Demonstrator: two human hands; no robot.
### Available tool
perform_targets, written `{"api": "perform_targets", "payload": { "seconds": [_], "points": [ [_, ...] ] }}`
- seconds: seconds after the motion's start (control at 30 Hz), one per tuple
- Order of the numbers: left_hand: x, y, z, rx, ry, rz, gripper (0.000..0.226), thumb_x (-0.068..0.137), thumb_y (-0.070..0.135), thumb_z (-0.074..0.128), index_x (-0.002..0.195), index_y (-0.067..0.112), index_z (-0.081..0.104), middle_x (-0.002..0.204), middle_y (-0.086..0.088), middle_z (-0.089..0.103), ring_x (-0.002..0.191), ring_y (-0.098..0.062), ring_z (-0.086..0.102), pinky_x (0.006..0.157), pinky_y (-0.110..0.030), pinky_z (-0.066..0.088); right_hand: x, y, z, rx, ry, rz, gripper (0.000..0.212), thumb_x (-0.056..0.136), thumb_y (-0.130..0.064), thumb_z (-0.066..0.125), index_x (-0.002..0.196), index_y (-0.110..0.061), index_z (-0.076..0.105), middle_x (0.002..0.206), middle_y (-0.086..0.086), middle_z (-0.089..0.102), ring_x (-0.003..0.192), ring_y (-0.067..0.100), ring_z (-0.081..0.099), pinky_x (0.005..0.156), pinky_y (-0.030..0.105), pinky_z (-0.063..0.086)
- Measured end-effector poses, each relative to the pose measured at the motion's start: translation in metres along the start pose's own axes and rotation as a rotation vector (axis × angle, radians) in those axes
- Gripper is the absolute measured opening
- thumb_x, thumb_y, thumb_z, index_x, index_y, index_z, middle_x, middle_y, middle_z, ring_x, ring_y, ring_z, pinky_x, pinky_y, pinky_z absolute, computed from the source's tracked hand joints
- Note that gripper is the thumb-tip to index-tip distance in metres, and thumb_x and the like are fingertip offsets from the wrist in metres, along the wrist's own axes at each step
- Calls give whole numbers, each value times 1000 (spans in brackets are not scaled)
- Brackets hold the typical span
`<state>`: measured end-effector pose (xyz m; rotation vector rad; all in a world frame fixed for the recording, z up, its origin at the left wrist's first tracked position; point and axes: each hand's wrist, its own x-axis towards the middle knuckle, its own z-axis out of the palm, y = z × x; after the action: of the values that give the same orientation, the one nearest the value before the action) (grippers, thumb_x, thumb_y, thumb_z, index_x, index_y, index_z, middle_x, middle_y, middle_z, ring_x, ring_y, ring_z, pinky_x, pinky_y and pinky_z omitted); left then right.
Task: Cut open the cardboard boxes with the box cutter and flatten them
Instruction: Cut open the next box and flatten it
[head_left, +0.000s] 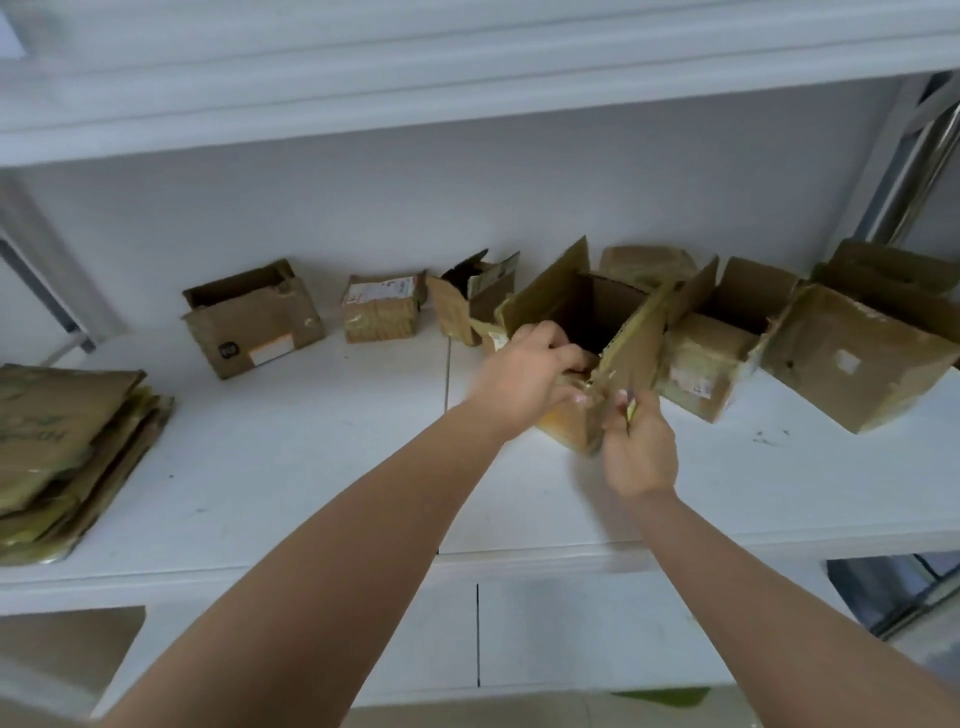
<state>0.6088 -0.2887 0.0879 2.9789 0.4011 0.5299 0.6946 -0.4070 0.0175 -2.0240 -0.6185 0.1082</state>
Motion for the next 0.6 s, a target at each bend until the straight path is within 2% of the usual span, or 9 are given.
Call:
{"api": "perform_targets", "payload": {
  "seconds": [0.1, 0.17, 0.33, 0.43, 0.5, 0.6],
  "points": [
    [-16, -13, -6, -110, 86, 59, 18, 92, 21, 60, 100, 6, 67, 109, -10, 57, 99, -26, 55, 80, -43, 48, -3, -7, 5, 2, 59, -12, 21, 100, -23, 37, 110, -8, 49, 92, 12, 60, 81, 31, 52, 67, 35, 38],
    [-30, -30, -14, -130, 121, 81, 13, 89, 15, 62, 91, 3, 69, 98, -12, 59, 89, -28, 59, 74, -44, 50, -6, -14, 11, 13, 93, -11, 21, 99, -23, 38, 112, -10, 50, 95, 13, 62, 83, 33, 55, 69, 35, 41],
    [-73, -76, -47, -135, 191, 61, 24, 88, 25, 57, 85, 4, 69, 88, -7, 61, 78, -23, 62, 69, -33, 50, -17, -48, 37, 21, 88, -31, 24, 99, -22, 40, 118, -11, 49, 103, 17, 64, 95, 40, 58, 75, 38, 42],
    [-111, -113, -64, -199, 250, -40, 19, 87, 23, 62, 84, 6, 70, 85, 3, 62, 77, -9, 58, 72, -20, 45, -28, -66, 55, 20, 54, -81, 22, 98, -20, 42, 117, -13, 50, 102, 14, 64, 94, 40, 58, 78, 41, 46],
    [-139, -135, -70, -238, 274, -140, 10, 86, 16, 66, 85, 8, 71, 82, 10, 61, 74, 0, 56, 70, -17, 44, -36, -76, 68, 15, 34, -119, 24, 97, -19, 43, 118, -14, 51, 102, 12, 64, 93, 37, 59, 77, 39, 46],
    [-180, -162, -75, -233, 299, -268, 5, 86, 11, 68, 85, 11, 73, 82, 6, 67, 76, 2, 59, 72, -14, 46, -49, -93, 88, 22, -27, -185, 25, 94, -14, 45, 119, -13, 52, 107, 11, 63, 94, 36, 58, 75, 35, 42]
  ]
}}
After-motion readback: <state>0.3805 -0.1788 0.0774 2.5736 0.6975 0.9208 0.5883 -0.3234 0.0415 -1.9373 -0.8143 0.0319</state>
